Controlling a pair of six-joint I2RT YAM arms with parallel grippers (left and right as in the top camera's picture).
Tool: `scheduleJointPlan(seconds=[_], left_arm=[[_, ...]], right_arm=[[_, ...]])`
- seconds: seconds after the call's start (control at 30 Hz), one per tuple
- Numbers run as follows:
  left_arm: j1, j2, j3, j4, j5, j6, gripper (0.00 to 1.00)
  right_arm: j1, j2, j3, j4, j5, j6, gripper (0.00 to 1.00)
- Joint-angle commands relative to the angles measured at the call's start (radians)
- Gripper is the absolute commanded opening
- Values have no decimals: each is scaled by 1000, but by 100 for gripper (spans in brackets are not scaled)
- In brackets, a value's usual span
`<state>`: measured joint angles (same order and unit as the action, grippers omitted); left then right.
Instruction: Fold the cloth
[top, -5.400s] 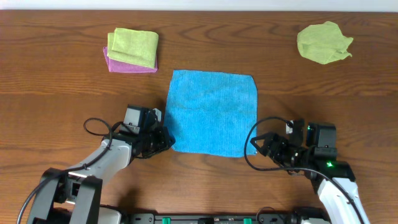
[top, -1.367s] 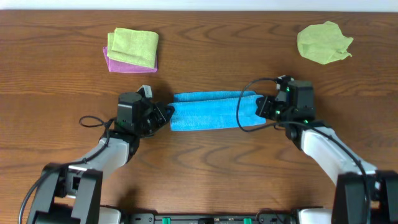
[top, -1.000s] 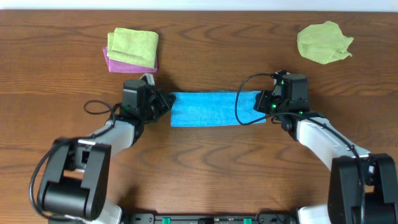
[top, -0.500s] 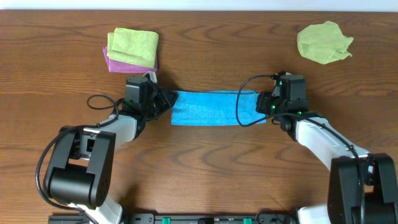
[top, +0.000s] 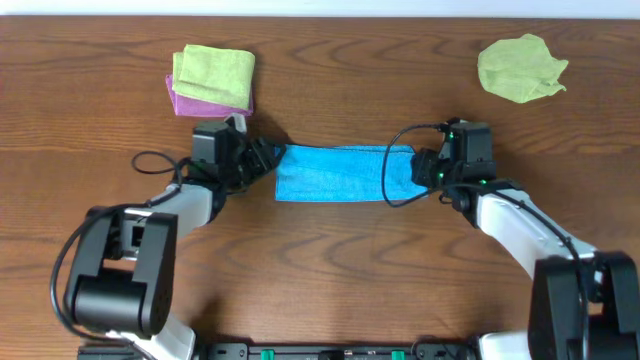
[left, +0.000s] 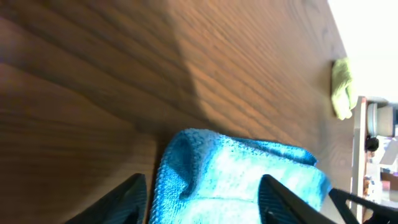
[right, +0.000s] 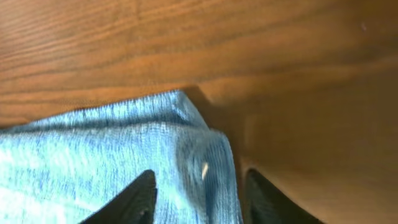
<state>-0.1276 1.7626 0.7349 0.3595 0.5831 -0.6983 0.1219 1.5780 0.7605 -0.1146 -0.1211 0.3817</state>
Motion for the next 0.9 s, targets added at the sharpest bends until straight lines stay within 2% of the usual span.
scheduleJointPlan(seconds=[0.0, 0.1, 0.13, 0.3, 0.37, 0.47, 0.67, 0.87], left_arm=[[27, -64, 16, -11, 58, 26, 46], [28, -102, 16, -11, 95, 11, 18], [24, -111, 16, -12, 98, 0, 6], [-28, -115, 16, -38, 57, -22, 6], [-54, -115, 16, -79, 4, -20, 6], [-89, -106, 16, -132, -69, -14, 6], [-137, -53, 16, -143, -148, -3, 5], [-142, 6, 16, -143, -163, -3, 6]], right_arm=[[-2, -90, 18, -48, 49, 5, 52], [-14, -166, 18, -138, 68, 27, 58], [-18, -187, 18, -167, 68, 39, 59], [-32, -242, 17, -339, 43, 174, 65], [-32, -234, 5, -353, 1, 190, 67], [-32, -212, -34, -304, -69, 208, 69], [-32, -134, -95, -200, -113, 280, 70], [-31, -52, -103, -142, -123, 329, 71]])
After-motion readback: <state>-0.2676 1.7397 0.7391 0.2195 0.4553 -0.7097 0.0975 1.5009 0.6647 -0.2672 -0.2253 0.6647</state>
